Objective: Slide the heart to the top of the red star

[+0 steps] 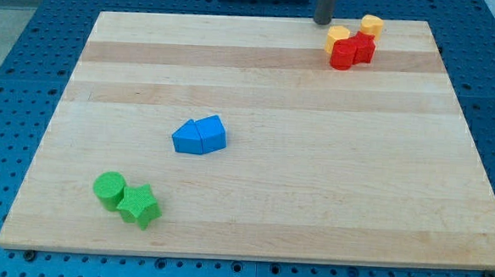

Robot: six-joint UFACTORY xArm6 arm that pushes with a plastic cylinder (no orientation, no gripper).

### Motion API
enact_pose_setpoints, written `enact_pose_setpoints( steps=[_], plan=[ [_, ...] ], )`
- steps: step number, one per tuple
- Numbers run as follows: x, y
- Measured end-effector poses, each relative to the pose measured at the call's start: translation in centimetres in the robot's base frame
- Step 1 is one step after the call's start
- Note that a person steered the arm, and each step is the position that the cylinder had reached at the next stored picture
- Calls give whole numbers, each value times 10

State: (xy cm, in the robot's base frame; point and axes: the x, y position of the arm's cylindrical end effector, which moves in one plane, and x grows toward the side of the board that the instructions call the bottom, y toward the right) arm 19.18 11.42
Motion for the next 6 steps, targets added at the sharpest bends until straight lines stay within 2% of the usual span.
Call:
enact_pose_setpoints(
  steps=[2, 4, 6],
  plan=[
    [0, 50],
    [1, 63],
    [1, 107]
  ],
)
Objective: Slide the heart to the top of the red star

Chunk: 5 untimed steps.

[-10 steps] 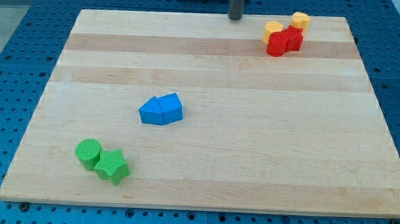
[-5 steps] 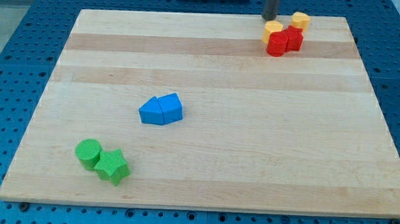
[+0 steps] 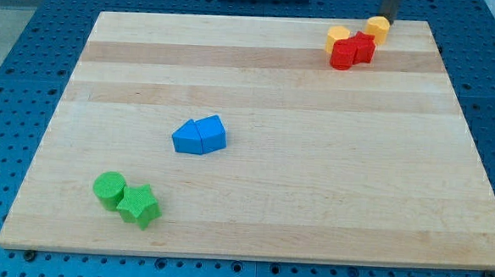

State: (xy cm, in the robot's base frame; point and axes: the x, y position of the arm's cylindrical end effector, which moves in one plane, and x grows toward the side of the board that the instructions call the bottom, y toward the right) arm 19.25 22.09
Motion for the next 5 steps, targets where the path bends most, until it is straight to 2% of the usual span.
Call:
enact_pose_setpoints(
  steps=[1, 2, 3, 5],
  plan=[
    [4, 0],
    [31, -1],
    [32, -1],
    [39, -46]
  ],
)
